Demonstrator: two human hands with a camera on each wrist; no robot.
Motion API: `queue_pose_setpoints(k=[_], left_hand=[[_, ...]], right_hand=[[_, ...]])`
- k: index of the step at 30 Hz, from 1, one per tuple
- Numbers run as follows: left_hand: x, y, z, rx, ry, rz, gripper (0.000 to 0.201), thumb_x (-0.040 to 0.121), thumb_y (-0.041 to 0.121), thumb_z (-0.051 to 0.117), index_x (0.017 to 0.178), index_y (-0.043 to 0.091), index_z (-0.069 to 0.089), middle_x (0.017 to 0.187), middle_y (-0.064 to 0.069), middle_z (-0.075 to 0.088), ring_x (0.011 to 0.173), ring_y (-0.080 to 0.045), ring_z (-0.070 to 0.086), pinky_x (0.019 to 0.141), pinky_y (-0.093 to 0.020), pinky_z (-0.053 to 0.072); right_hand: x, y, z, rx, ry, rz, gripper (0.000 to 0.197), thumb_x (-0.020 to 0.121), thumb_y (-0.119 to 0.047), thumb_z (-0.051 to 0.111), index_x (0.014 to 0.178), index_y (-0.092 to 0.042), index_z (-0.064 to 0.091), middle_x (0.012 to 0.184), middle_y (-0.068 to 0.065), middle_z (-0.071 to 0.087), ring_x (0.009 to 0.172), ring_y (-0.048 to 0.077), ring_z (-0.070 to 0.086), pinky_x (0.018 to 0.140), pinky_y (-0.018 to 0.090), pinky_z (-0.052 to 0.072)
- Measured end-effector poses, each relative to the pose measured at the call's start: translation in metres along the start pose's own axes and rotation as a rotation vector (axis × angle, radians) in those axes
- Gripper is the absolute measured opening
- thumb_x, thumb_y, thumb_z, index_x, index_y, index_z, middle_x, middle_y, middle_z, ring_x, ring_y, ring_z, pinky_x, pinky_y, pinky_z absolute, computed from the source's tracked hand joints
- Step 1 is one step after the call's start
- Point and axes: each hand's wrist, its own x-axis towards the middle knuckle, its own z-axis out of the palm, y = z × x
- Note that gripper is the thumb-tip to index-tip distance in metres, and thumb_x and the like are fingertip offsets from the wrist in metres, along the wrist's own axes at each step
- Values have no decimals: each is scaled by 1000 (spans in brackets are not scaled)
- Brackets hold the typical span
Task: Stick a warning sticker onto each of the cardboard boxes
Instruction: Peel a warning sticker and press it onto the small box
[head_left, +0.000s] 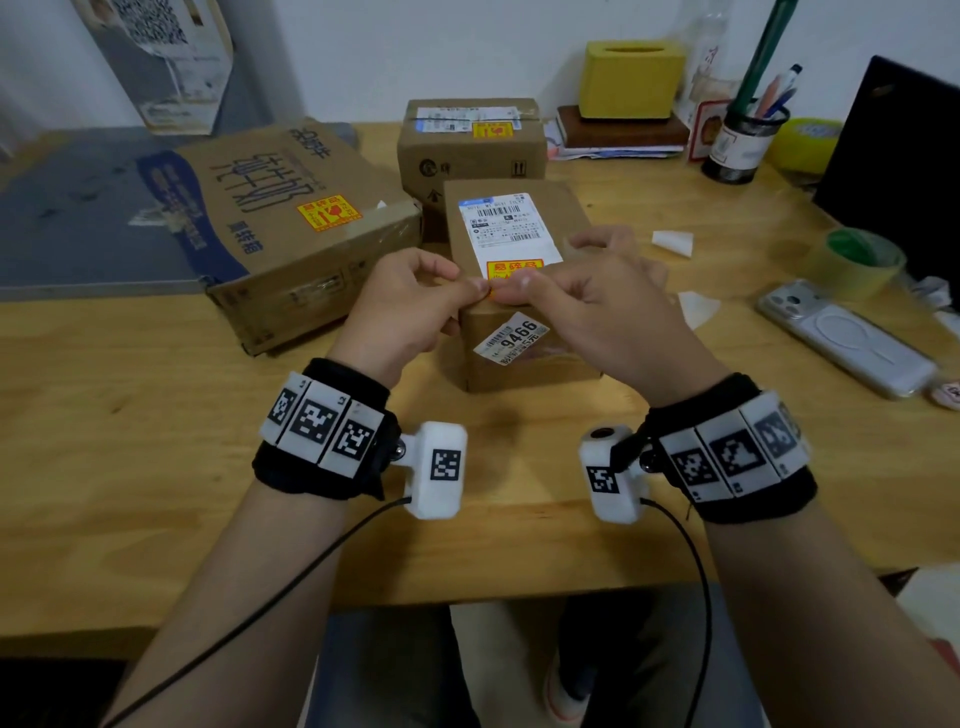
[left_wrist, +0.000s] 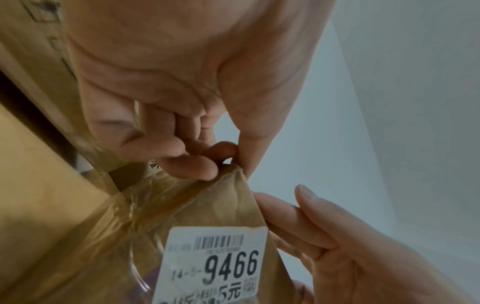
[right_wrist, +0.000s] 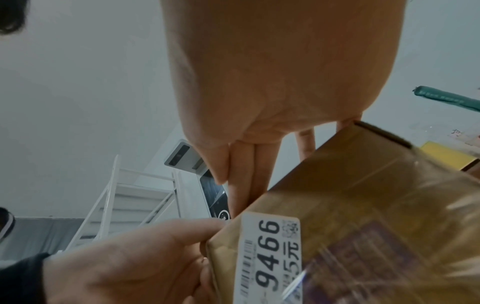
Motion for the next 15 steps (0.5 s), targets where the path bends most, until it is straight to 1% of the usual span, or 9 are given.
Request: queue_pose_setpoints(k=[2, 3, 5, 7, 9, 11, 12, 14, 15], left_hand=[[-1, 3, 0, -5, -13, -29, 25, 88, 28, 75, 104, 17, 59, 86, -3, 67, 52, -6, 56, 46, -22, 37], [-1, 4, 0, -3, -23, -44, 24, 89, 28, 73, 105, 17, 59, 88, -3, 67, 54, -7, 55, 47, -22, 37], [-1, 7, 0, 2, -45, -67, 20, 91, 26, 71, 105, 19, 58, 90, -2, 67, 55, -7, 55, 48, -23, 36], [-1, 10, 0, 8, -60, -77, 18, 92, 25, 70, 105, 20, 58, 91, -1, 66, 56, -8, 54, 49, -23, 37], [-1, 10, 1, 12, -67, -85, 17, 93, 24, 69, 106, 20, 59, 91, 0, 65, 57, -8, 54, 50, -24, 38], [0, 10, 1, 7, -77, -96, 16, 94, 23, 68, 106, 20, 59, 89, 1, 64, 58, -9, 54, 52, -24, 39], [0, 10, 0, -1, -85, -101, 15, 94, 23, 67, 106, 21, 59, 88, 1, 64, 57, -9, 54, 53, -24, 39], [0, 9, 0, -19, -103, -112, 13, 95, 21, 65, 106, 21, 59, 83, 2, 62, 56, -9, 53, 54, -25, 38], [1, 9, -1, -26, -110, -118, 12, 96, 21, 65, 106, 21, 58, 81, 3, 60, 56, -9, 53, 54, -25, 38]], right_hand=[[3, -1, 4, -72, 10, -4, 31, 100, -54, 50, 99, -47, 80, 105, -21, 69, 133, 3, 22, 106, 41, 17], [6, -1, 6, -117, 19, -11, 32, 100, -57, 48, 99, -50, 79, 105, -20, 72, 137, 7, 21, 109, 46, 17], [12, -2, 9, -196, 31, -12, 35, 100, -62, 44, 100, -53, 78, 103, -20, 74, 143, 12, 23, 109, 51, 16], [17, -4, 8, -242, 20, 8, 38, 100, -64, 42, 102, -52, 78, 105, -22, 71, 144, 15, 24, 109, 51, 16], [21, -5, 5, -282, -2, 15, 40, 101, -64, 41, 104, -50, 78, 109, -23, 63, 145, 16, 24, 109, 51, 14], [22, -6, 3, -307, -29, 3, 42, 101, -63, 40, 105, -46, 79, 110, -18, 62, 145, 15, 24, 110, 51, 14], [21, -6, 1, -304, -37, -9, 44, 102, -62, 42, 103, -42, 80, 106, -17, 61, 144, 14, 24, 110, 50, 13], [16, -5, -4, -267, -49, -32, 43, 101, -59, 47, 95, -36, 83, 93, -18, 56, 142, 10, 24, 111, 46, 12], [13, -5, -5, -255, -57, -43, 43, 100, -58, 50, 92, -34, 84, 91, -16, 56, 141, 9, 25, 111, 45, 12]])
